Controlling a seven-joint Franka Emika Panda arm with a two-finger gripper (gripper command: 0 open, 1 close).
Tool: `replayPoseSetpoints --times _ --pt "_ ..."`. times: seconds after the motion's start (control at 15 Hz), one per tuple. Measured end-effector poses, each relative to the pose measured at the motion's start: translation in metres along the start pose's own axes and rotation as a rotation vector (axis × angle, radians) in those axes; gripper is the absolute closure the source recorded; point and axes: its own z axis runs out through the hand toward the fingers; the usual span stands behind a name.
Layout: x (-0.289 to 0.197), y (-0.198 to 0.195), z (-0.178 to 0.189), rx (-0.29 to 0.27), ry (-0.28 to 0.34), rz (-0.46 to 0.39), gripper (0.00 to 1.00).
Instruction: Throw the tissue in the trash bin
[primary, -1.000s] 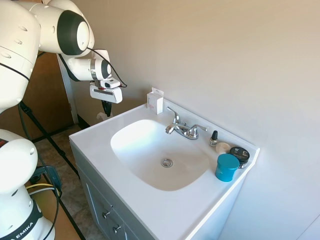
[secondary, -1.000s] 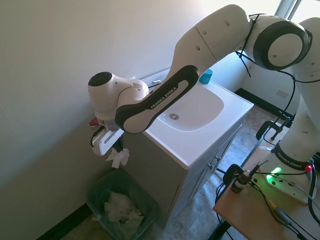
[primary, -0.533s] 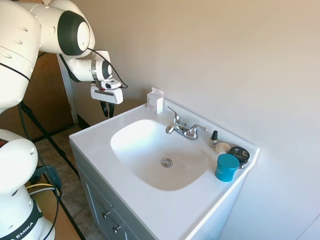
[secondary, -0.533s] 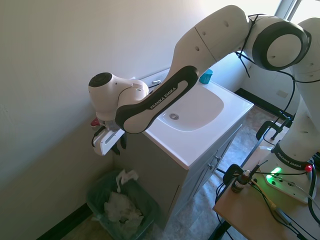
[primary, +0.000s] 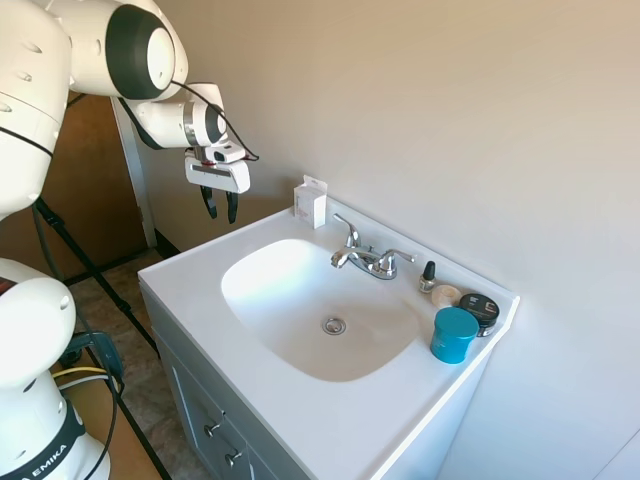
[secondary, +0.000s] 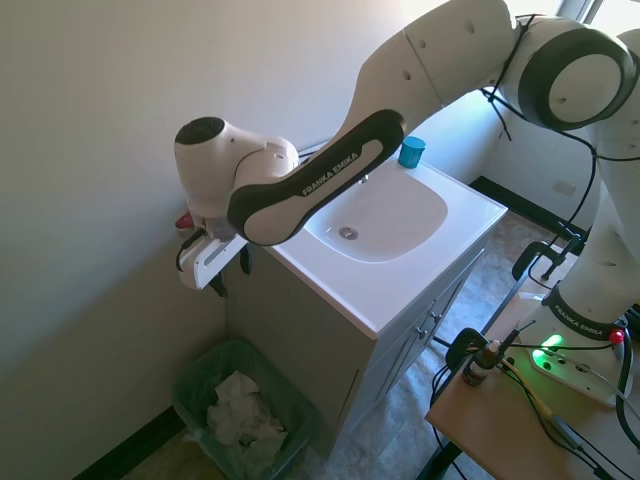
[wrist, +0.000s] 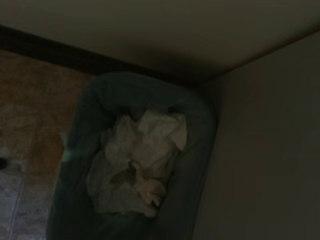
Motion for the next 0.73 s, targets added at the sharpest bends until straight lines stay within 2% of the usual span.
replayPoseSetpoints --times 0.2,0.4,0.53,0.73 --pt "0.012 0.032 -0.051 0.027 0.031 0.050 0.00" --pt "0.038 0.088 -0.088 0.033 0.044 0.141 0.00" --pt "0.058 0.131 -0.090 0.024 0.031 0.204 0.00" --pt "0.069 0.182 -0.081 0.009 0.007 0.251 0.00"
